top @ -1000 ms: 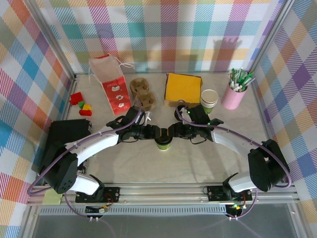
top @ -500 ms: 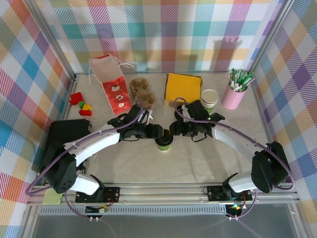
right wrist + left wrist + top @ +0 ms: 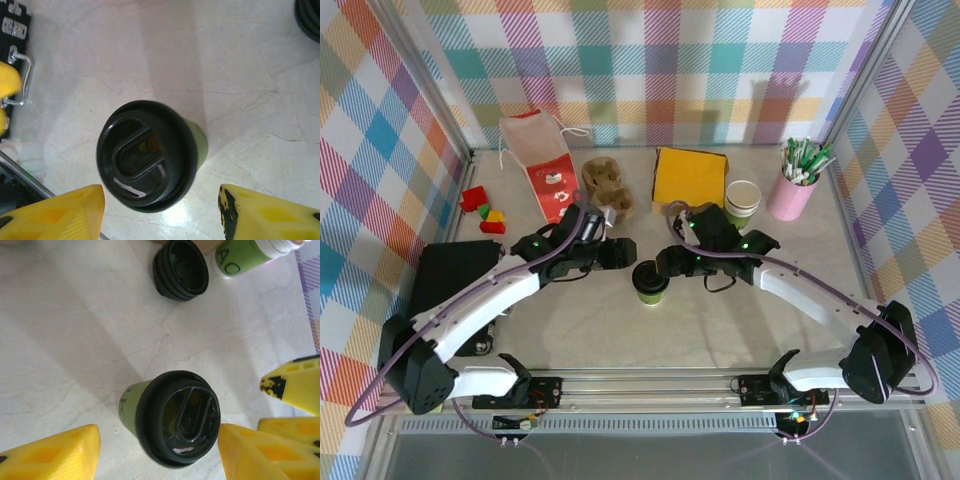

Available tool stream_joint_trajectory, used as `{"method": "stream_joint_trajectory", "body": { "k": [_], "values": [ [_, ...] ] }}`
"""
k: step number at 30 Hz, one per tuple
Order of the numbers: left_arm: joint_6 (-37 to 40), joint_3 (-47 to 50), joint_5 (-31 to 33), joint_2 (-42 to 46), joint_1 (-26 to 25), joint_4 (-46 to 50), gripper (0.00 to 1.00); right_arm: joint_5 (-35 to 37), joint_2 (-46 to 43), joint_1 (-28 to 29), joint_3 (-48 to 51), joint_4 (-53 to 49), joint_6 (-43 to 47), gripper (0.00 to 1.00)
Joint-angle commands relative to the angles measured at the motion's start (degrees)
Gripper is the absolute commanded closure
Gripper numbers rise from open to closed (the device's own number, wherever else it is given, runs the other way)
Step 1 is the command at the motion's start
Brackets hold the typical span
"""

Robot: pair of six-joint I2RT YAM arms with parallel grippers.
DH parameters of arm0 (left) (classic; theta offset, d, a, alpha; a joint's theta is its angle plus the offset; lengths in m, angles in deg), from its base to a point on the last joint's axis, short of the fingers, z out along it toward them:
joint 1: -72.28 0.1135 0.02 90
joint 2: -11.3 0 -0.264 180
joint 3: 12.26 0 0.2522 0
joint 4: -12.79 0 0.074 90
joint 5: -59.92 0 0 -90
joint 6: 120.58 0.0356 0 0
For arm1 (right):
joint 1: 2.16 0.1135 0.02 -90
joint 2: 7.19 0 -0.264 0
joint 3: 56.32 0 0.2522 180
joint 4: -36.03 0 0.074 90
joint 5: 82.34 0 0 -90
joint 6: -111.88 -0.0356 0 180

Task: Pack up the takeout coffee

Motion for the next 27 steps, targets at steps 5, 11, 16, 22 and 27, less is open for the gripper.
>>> {"method": "stream_joint_trajectory", "body": {
  "k": [5, 11, 16, 22, 27],
  "values": [
    [-1.01, 1.89, 7.59, 11.19, 2.93, 6.43, 0.34, 13.06, 5.83, 7.95, -6.62, -6.54, 2.35, 0.27],
    [0.25, 2.24, 10.23, 17.64, 4.28, 9.99, 0.33, 17.01, 10.97, 10.95, -10.53, -9.44, 2.89, 0.16],
    [1.21, 1.0, 11.78, 20.7, 4.68, 12.17, 0.33, 18.38, 13.76, 11.51, -11.97, -10.08, 3.34, 0.13],
    [2.17, 0.28, 12.19, 22.17, 4.82, 12.97, 0.33, 18.73, 15.56, 12.08, -12.7, -9.93, 3.71, 0.13],
    [2.15, 0.79, 12.01, 22.11, 4.82, 12.9, 0.33, 18.45, 16.77, 12.81, -13.67, -9.8, 4.02, 0.13]
  ]
}}
